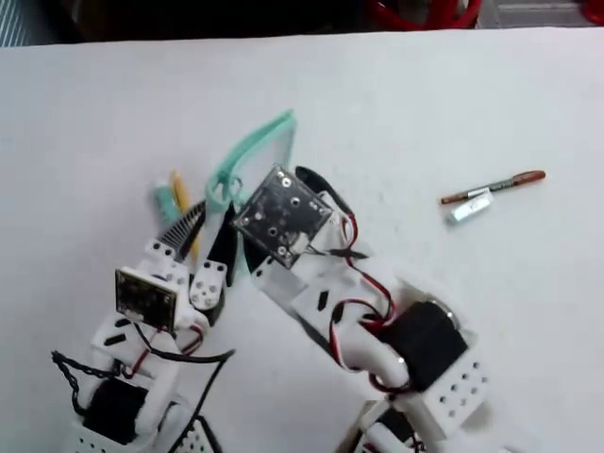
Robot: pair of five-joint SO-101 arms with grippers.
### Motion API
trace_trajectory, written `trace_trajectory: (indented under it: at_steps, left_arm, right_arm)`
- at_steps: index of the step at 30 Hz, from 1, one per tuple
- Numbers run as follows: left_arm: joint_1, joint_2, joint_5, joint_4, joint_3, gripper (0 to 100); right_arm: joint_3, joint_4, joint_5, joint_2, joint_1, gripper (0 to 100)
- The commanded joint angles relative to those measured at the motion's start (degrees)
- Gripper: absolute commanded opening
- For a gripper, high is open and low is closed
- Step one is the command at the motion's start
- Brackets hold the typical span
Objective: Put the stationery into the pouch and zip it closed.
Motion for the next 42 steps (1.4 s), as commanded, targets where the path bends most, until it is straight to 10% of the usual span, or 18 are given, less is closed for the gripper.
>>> trace_trajectory:
  at_steps: [1, 32, 42]
  left_arm:
    - [0.1, 0.2, -0.4, 0.6, 0.6, 2]
    - [-0.1, 0.2, -0.4, 0.9, 0.6, 3]
    - [0.2, 0.2, -0.4, 2.5, -0.4, 25]
  right_arm:
    - [1.0, -3.8, 0.5, 0.7, -0.5, 29.4]
    - [0.4, -15.2, 2.2, 1.7, -1.6, 1.9]
    - [0.6, -12.4, 2.3, 1.3, -1.0, 1.9]
